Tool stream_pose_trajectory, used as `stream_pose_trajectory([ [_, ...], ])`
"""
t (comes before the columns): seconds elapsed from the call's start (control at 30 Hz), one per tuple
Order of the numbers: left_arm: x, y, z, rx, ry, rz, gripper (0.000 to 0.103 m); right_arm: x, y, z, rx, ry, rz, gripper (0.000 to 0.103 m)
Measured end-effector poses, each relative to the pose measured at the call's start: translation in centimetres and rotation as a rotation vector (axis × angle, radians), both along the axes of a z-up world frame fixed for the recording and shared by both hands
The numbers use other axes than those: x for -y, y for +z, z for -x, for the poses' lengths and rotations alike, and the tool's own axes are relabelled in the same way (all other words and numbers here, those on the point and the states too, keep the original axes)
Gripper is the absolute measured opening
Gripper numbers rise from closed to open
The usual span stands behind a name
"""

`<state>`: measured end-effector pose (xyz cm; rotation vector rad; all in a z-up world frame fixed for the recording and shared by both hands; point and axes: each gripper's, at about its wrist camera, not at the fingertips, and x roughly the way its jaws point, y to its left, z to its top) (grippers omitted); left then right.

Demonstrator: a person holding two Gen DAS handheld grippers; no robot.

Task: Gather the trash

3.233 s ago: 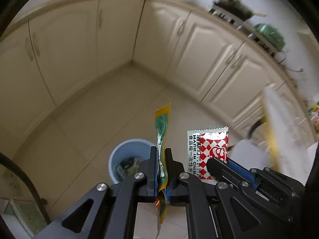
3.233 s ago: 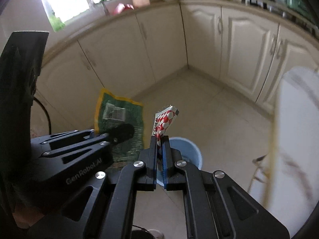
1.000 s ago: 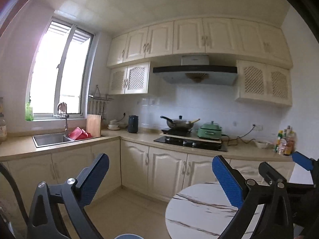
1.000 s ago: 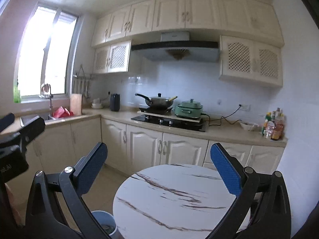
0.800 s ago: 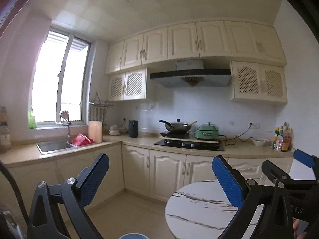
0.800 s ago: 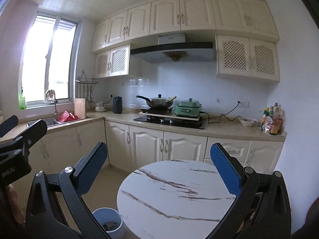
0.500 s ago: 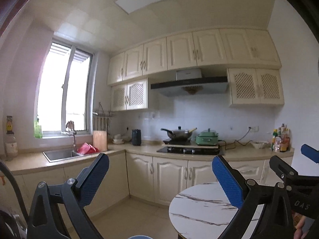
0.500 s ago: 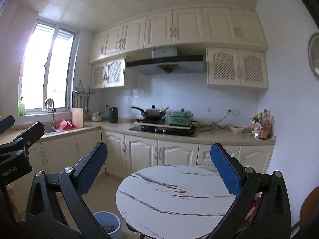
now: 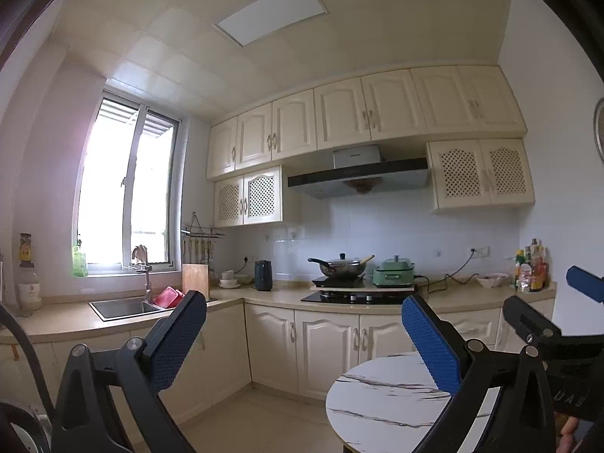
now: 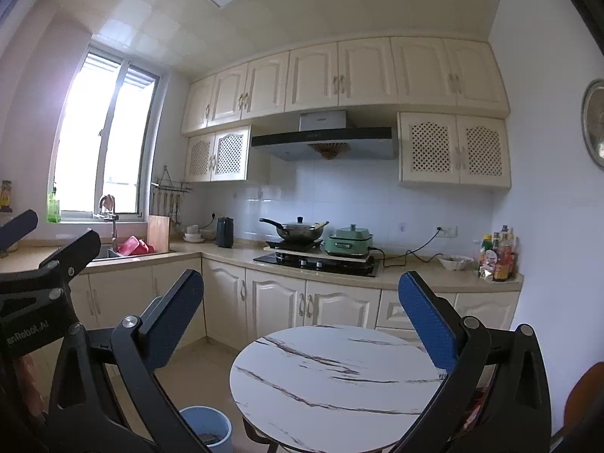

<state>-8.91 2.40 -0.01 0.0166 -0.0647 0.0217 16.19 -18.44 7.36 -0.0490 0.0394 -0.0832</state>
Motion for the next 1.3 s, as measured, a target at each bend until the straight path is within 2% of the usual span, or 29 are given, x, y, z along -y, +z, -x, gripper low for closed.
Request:
stream_pose_trajectory([
  [0.57, 0.6, 2.4, -6.4, -0.022, 0.005, -0.001, 0.103, -0.5, -0.7, -0.6, -0.003, 0.004, -0.016, 0.103],
  [1.3, -0.7, 2.9, -8.5, -0.017, 0.006, -0.002, 0.103, -0.9, -1.1, -0.4, 0.008, 0.005, -0.019, 0.103],
])
